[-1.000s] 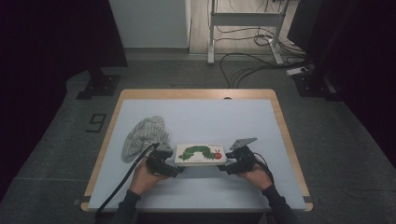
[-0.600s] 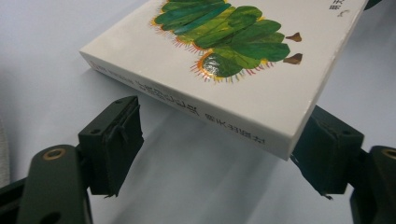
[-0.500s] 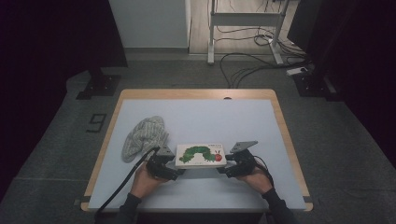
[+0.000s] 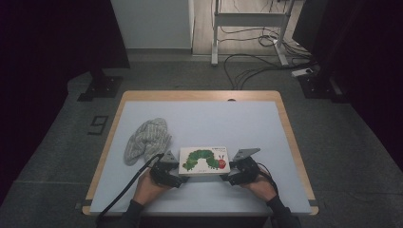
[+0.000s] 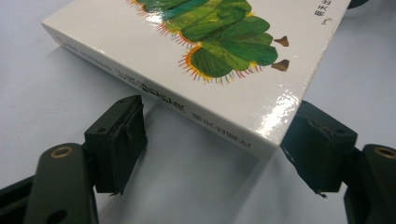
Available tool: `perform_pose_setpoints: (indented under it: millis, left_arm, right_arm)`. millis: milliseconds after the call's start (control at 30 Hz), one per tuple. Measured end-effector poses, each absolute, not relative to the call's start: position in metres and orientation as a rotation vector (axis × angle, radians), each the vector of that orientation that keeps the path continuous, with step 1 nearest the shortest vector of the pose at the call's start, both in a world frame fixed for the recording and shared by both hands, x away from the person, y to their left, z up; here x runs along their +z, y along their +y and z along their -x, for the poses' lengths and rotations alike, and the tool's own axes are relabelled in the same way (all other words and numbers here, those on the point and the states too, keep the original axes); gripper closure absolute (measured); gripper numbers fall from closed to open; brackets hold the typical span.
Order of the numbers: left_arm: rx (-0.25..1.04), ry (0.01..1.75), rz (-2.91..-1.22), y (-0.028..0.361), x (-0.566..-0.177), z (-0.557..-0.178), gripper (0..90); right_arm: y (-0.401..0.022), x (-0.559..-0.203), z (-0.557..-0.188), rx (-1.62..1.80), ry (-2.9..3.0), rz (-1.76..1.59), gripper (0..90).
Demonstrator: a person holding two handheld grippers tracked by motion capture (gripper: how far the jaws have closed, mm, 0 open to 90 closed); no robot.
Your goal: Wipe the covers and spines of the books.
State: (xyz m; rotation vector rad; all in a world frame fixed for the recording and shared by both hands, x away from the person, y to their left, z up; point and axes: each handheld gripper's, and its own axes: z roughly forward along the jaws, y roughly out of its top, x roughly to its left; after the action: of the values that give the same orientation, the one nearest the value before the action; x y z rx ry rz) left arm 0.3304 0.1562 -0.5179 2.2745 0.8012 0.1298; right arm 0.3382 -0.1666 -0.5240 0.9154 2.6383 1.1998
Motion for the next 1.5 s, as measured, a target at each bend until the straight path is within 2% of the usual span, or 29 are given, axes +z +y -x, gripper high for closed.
perform_pose_setpoints:
  millis: [267, 633, 700, 800, 833, 1067, 1500]
  left_arm:
    - [0.138, 0.795, -2.277, 0.160, -0.518, -0.327, 24.3]
    - [0.228, 0.788, -2.315, 0.163, -0.518, -0.319, 22.7]
    - [0.214, 0.775, -2.309, 0.165, -0.518, -0.318, 26.9]
    - [0.181, 0.731, -2.309, 0.164, -0.517, -0.316, 41.3]
    - [0.179, 0.733, -2.309, 0.164, -0.517, -0.316, 43.5]
    - [0.196, 0.750, -2.293, 0.165, -0.517, -0.326, 46.4]
    - [0.236, 0.762, -2.298, 0.164, -0.516, -0.354, 49.8]
  right_arm:
    - [-0.169, -0.526, -0.335, 1.215, 2.622, -0.908, 31.1]
    - [-0.170, -0.526, -0.328, 1.170, 2.598, -0.889, 29.8]
    - [-0.170, -0.527, -0.327, 1.165, 2.587, -0.890, 32.2]
    - [-0.168, -0.527, -0.325, 1.152, 2.581, -0.866, 35.2]
    - [-0.168, -0.527, -0.325, 1.159, 2.580, -0.860, 37.1]
    - [-0.167, -0.528, -0.329, 1.183, 2.555, -0.873, 43.0]
    - [-0.164, -0.530, -0.351, 1.179, 2.507, -0.886, 48.4]
